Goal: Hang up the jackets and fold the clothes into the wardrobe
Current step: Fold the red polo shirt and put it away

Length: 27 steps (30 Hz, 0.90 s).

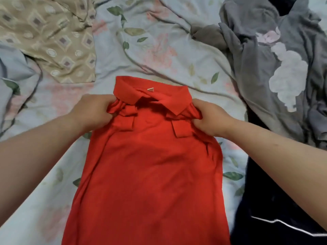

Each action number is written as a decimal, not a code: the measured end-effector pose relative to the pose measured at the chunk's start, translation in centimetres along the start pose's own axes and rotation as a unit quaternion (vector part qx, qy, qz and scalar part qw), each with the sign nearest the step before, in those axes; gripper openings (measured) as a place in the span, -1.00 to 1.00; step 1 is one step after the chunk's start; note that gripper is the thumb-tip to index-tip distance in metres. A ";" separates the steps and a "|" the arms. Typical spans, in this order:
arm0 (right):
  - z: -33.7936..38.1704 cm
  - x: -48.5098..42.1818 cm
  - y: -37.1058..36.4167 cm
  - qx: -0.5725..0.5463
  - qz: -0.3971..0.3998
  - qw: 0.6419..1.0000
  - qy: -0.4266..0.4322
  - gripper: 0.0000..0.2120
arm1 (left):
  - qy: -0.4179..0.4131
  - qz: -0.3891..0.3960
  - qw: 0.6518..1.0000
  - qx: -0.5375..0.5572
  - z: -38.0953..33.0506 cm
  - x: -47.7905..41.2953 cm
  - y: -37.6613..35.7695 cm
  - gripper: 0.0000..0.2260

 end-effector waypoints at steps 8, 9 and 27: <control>1.0 5.6 -3.5 -0.077 -0.005 0.997 0.001 -0.51 | -0.016 -0.020 1.000 0.003 -1.6 6.6 -1.6 -0.61; 1.3 6.5 -3.5 -0.093 -0.001 0.996 0.001 -0.48 | -0.017 -0.023 1.000 0.011 -2.0 7.7 -1.3 -0.64; -0.6 27.6 -14.5 0.208 0.176 0.959 0.078 -0.56 | -0.062 0.196 0.977 -0.064 -10.2 30.9 -8.4 -0.78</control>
Point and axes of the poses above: each hand's wrist, its own x-axis away from the middle knuckle, its own y-axis out of the back of the hand, z = x × y, the point moved 7 cm from there along -x, towards the middle knuckle, and after that the axes turned 8 degrees about -y, right-handed, at the moved point
